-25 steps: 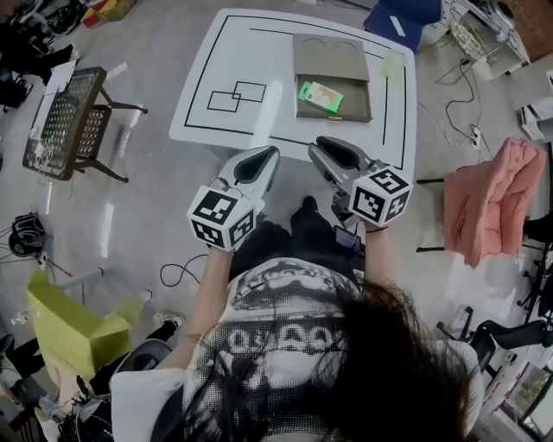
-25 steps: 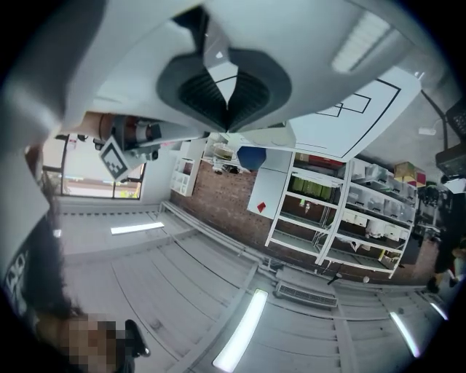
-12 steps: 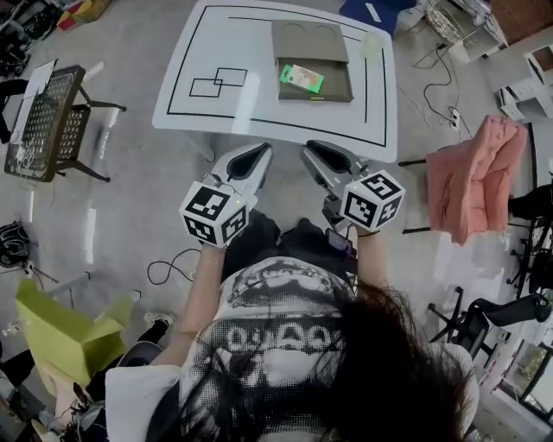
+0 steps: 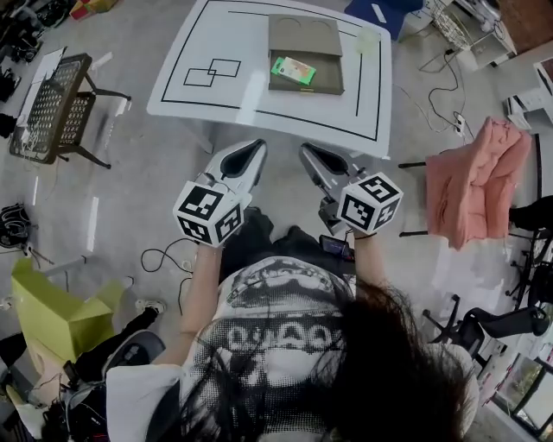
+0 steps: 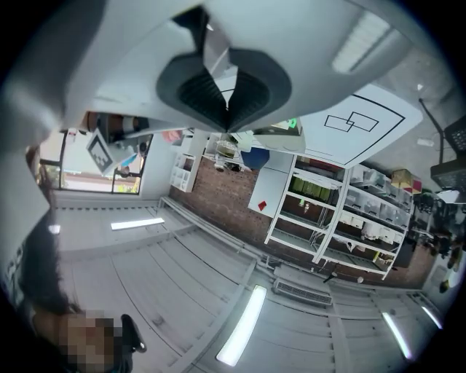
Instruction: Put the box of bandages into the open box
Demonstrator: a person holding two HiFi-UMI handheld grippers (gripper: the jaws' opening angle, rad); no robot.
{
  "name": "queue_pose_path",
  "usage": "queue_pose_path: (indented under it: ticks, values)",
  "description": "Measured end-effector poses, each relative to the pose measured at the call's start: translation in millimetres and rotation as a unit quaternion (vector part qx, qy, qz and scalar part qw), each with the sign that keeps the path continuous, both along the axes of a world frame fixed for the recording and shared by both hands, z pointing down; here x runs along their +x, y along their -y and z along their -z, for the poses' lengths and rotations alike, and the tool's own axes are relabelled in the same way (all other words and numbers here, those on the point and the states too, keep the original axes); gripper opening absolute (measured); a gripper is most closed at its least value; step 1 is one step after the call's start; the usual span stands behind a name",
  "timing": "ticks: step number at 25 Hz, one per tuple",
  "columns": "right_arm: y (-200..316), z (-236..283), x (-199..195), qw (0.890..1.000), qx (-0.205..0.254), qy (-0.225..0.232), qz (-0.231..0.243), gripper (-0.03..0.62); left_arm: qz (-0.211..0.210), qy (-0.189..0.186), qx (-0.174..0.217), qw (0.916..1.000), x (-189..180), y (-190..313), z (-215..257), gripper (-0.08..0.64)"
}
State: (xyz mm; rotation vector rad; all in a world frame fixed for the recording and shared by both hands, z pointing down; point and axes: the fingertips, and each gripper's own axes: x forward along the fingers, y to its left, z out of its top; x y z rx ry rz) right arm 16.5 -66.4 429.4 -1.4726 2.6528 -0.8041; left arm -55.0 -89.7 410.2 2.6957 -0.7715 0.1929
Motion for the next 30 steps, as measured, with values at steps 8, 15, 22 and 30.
queue_pose_path:
  ticks: [8,15,22,30]
  values:
    - [-38.9,0.0,29.4,1.000,0.002,0.013,0.026,-0.002,0.027,0.006,0.001,0.9996,33.4,-44.1,1.3,0.000]
    - [-65.0,-2.9,45.5,0.999,0.008,0.015,0.052,-0.002,0.036,0.014,0.007,0.9992,57.7,-78.7,1.5,0.000]
    - [-83.0,-5.2,51.3,0.997,0.020,0.000,0.070,-0.002,0.047,0.019,0.011,0.9987,67.6,-98.9,-2.5,0.000]
    - [-93.0,-5.8,57.9,0.997,0.023,-0.003,0.075,-0.002,0.052,0.017,0.016,0.9984,73.8,-109.3,-0.8,0.000]
